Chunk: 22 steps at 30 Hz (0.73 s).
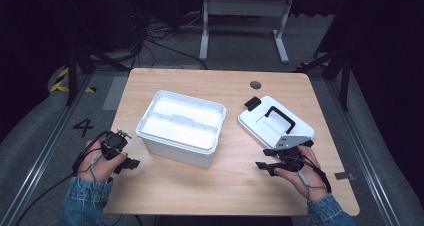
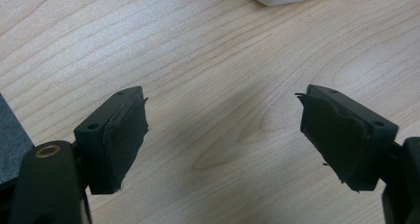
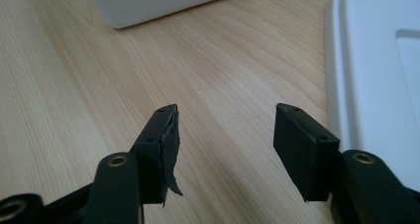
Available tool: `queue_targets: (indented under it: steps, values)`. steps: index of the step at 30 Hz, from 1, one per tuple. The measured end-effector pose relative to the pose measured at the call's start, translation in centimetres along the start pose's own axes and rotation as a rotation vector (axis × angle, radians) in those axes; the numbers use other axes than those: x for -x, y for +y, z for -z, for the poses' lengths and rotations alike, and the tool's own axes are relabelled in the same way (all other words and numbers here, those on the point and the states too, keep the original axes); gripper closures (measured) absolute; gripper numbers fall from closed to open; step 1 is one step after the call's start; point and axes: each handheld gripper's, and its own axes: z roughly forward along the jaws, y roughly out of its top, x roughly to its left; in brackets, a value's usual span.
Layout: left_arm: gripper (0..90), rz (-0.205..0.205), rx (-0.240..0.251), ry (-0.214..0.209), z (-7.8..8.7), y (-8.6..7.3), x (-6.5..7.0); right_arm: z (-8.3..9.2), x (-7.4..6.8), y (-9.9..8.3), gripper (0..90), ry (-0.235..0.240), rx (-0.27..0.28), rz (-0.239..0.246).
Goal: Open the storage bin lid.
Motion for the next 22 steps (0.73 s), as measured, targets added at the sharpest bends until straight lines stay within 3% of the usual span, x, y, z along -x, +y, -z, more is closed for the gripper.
queue_targets:
  steps: [12, 17, 22]
  values:
    - [18.8, -0.006, -0.004, -0.005, -0.4, 0.1, 0.0, -2.9, -0.9, -1.3, 44.9, -0.011, 0.03, 0.007]
    - [18.8, -0.004, -0.006, -0.018, -0.5, 0.1, -0.2, -3.4, -0.9, -1.5, 45.4, -0.036, 0.03, 0.028]
    - [18.8, 0.008, -0.005, -0.027, -0.7, 0.0, -0.4, -3.5, -0.8, -1.6, 45.1, -0.04, 0.041, 0.019]
